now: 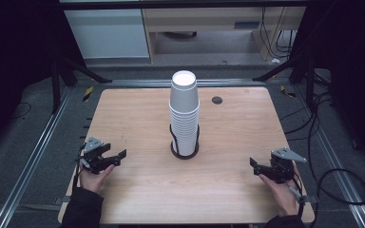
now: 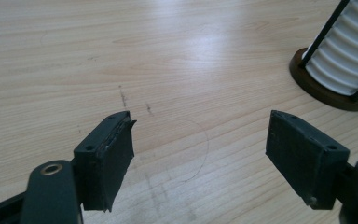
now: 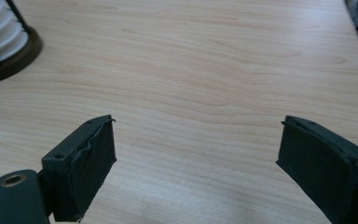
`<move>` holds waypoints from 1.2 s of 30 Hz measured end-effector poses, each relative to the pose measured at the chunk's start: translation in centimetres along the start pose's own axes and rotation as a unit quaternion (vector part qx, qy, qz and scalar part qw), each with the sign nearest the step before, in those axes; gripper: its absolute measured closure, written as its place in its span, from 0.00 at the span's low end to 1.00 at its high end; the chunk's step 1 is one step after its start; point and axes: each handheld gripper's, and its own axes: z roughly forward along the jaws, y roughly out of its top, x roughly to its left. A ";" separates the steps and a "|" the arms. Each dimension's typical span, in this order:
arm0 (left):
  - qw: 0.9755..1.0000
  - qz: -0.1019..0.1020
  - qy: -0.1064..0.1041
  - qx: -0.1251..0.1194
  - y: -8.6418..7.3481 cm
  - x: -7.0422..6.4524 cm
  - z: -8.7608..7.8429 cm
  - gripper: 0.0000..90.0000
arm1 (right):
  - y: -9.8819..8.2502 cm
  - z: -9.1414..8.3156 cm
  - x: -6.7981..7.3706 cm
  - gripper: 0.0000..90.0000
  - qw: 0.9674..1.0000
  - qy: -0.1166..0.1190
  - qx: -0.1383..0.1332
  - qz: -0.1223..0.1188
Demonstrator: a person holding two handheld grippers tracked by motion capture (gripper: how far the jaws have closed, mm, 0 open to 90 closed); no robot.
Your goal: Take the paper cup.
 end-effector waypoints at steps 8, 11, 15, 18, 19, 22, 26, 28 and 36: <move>1.000 0.021 -0.008 0.005 0.4 -1.1 -0.2 0.25 | 1.3 -1.0 1.0 0.14 0.999 0.011 -0.039 -0.016; 0.999 0.031 -0.005 0.010 0.5 -1.3 -0.2 0.24 | 2.0 -1.3 1.3 0.13 0.999 0.017 -0.046 -0.018; 0.999 0.041 -0.004 0.019 0.5 -1.5 -0.1 0.23 | 3.9 -2.0 2.2 0.14 0.997 0.031 -0.058 -0.031; 0.999 0.043 -0.002 0.018 0.5 -1.5 -0.2 0.23 | 6.3 -2.7 3.2 0.13 0.995 0.054 -0.077 -0.043; 0.999 0.043 -0.002 0.018 0.5 -1.5 -0.2 0.23 | 6.3 -2.7 3.2 0.13 0.995 0.054 -0.077 -0.043; 0.999 0.041 -0.004 0.018 0.6 -1.6 -0.2 0.23 | 8.7 -3.4 4.0 0.11 0.991 0.070 -0.100 -0.050; 0.999 0.042 -0.007 0.022 0.5 -1.6 -0.1 0.22 | 10.5 -3.7 4.6 0.11 0.989 0.078 -0.114 -0.052; 0.999 0.044 -0.009 0.025 0.5 -1.6 0.0 0.22 | 11.6 -3.9 5.0 0.11 0.988 0.081 -0.123 -0.052; 0.999 0.046 -0.010 0.026 0.5 -1.7 0.1 0.22 | 15.5 -4.6 7.2 0.11 0.980 0.106 -0.154 -0.064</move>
